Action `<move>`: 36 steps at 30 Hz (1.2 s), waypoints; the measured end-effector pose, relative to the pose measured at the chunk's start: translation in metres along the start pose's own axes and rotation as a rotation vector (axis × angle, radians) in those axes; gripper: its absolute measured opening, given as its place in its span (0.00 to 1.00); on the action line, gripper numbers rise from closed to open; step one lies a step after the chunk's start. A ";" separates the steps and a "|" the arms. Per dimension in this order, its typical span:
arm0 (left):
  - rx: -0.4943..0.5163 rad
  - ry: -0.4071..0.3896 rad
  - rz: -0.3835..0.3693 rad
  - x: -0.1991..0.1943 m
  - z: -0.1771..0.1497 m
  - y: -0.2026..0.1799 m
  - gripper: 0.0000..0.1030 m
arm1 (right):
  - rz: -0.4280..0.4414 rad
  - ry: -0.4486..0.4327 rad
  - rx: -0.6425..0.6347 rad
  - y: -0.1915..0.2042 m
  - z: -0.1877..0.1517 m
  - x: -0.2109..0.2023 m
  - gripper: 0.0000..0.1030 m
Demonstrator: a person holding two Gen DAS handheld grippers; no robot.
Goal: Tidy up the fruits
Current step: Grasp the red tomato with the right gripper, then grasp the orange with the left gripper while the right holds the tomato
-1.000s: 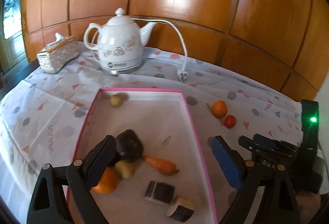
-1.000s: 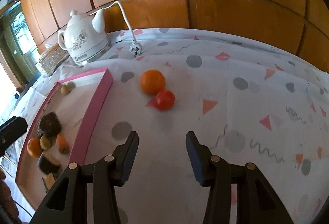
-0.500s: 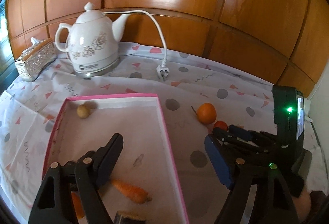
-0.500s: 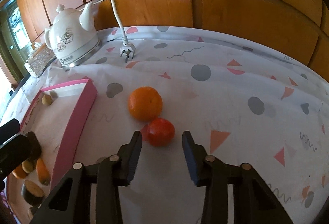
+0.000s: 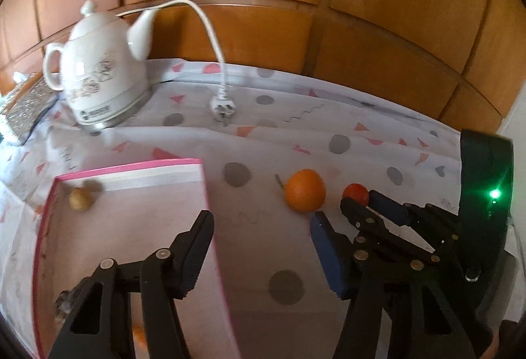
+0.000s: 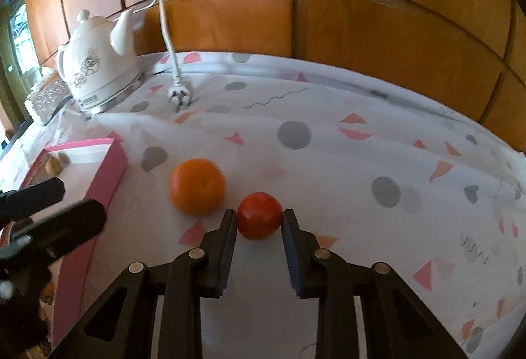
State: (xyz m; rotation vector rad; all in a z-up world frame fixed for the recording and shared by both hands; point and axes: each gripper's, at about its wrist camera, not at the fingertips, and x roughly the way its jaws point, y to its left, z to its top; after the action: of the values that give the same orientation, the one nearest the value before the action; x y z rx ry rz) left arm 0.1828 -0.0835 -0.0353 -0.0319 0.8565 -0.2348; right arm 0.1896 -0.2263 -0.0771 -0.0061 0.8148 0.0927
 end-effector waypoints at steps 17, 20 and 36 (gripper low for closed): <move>-0.036 0.087 -0.049 0.068 0.021 -0.022 0.57 | -0.021 0.006 -0.011 -0.020 0.001 0.014 0.27; -0.023 0.088 -0.103 0.070 0.021 -0.026 0.36 | -0.018 0.005 -0.012 -0.020 0.002 0.014 0.27; 0.004 0.004 -0.091 -0.010 -0.007 -0.028 0.34 | 0.035 0.009 0.022 -0.022 -0.019 -0.027 0.26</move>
State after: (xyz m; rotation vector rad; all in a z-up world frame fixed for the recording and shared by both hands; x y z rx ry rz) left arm 0.1655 -0.1084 -0.0288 -0.0666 0.8592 -0.3217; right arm 0.1594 -0.2513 -0.0716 0.0283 0.8245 0.1166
